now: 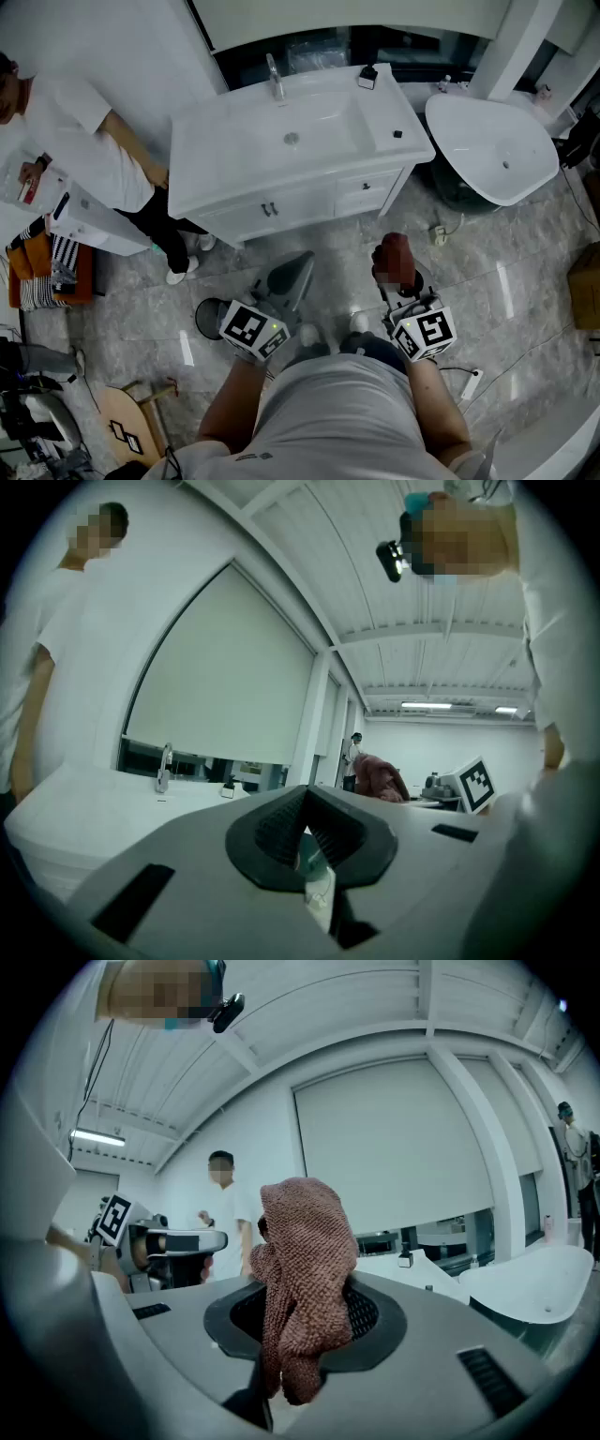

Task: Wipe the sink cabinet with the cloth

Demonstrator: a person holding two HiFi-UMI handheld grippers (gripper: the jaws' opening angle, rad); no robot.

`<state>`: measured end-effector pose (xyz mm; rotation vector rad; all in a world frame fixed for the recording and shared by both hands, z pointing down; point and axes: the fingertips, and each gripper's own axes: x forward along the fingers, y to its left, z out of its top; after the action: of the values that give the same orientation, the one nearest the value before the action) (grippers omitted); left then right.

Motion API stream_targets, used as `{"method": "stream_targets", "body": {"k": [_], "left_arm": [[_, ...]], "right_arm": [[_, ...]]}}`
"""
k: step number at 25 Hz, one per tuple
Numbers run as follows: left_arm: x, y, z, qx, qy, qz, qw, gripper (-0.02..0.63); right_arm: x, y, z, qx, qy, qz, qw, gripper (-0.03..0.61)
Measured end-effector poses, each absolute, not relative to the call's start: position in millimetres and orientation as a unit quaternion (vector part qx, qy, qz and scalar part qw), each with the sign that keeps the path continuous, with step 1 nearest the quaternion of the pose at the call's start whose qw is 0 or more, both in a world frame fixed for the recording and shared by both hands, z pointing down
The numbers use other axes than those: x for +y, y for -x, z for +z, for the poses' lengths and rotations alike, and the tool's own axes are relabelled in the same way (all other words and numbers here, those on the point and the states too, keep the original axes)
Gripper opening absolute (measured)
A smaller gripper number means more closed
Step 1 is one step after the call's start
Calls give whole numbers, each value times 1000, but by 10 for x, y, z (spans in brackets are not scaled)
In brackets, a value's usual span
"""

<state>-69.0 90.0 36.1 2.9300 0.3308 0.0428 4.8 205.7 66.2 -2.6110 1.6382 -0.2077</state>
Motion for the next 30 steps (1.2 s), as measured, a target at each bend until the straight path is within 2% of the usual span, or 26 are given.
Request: {"method": "stream_targets", "body": {"k": [15,20,30], "left_arm": [[982,387,440,87,-992,31,86,11],[1071,240,462,68,-994,34,80,11],[1255,-10,531,27,-996,52,68,11]], "right_arm": [[2103,-332,708,551,831,-72,30,121],[2179,-528,721,562,822,-79,59,121],[2291,-916,858,585,801,-107,68,121]]}}
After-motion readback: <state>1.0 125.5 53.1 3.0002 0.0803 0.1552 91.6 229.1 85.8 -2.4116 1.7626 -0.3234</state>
